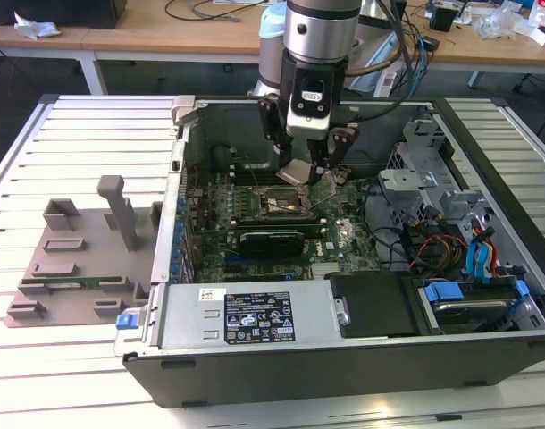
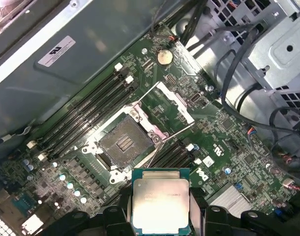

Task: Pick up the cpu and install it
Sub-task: 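Place the cpu into insertion slot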

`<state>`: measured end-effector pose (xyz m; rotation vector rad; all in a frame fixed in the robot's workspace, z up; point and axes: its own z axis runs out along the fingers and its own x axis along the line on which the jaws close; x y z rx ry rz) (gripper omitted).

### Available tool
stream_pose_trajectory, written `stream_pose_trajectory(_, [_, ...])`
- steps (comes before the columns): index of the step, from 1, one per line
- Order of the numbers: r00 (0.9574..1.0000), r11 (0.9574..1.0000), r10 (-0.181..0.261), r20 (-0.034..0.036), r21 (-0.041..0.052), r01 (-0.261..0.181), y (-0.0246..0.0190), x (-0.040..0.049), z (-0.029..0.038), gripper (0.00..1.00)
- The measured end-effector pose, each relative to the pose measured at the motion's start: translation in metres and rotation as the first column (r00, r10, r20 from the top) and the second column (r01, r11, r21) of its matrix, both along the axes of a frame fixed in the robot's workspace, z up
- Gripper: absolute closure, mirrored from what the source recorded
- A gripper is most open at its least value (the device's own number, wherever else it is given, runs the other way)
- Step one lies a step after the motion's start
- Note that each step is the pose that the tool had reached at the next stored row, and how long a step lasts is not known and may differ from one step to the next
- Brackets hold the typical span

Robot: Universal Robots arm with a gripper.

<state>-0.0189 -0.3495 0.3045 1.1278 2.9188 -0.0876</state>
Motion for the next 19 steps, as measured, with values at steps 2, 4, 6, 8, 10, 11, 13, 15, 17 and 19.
stream_pose_trajectory(2, [0.9996, 0.9996, -0.028, 0.0000, -0.0017, 0.028, 0.0000, 0.0000, -0.0001, 0.45])
stream_pose_trajectory(4, [0.9992, 0.9992, -0.040, 0.0000, -0.0027, 0.040, 0.0000, 0.0000, -0.0001, 0.45])
stream_pose_trajectory(6, [0.9985, 0.9985, -0.054, 0.0001, -0.0037, 0.054, 0.0000, 0.0000, -0.0001, 0.45])
stream_pose_trajectory(8, [0.9977, 0.9977, -0.067, 0.0002, -0.0047, 0.067, 0.0000, 0.0000, -0.0002, 0.45])
stream_pose_trajectory(10, [0.9966, 0.9966, -0.083, 0.0002, -0.0060, 0.083, 0.0000, 0.0000, -0.0002, 0.45])
stream_pose_trajectory(11, [0.9962, 0.9962, -0.087, 0.0003, -0.0062, 0.087, 0.0000, 0.0000, -0.0002, 0.45])
stream_pose_trajectory(13, [0.9943, 0.9943, -0.106, 0.0003, -0.0068, 0.106, 0.0000, 0.0000, -0.0003, 0.45])
stream_pose_trajectory(15, [0.9926, 0.9926, -0.121, 0.0004, -0.0072, 0.121, 0.0000, 0.0000, -0.0003, 0.45])
stream_pose_trajectory(17, [0.9907, 0.9906, -0.136, 0.0005, -0.0076, 0.136, 0.0000, 0.0000, -0.0004, 0.45])
stream_pose_trajectory(19, [0.9892, 0.9892, -0.147, 0.0004, -0.0077, 0.147, 0.0000, 0.0000, -0.0005, 0.45])
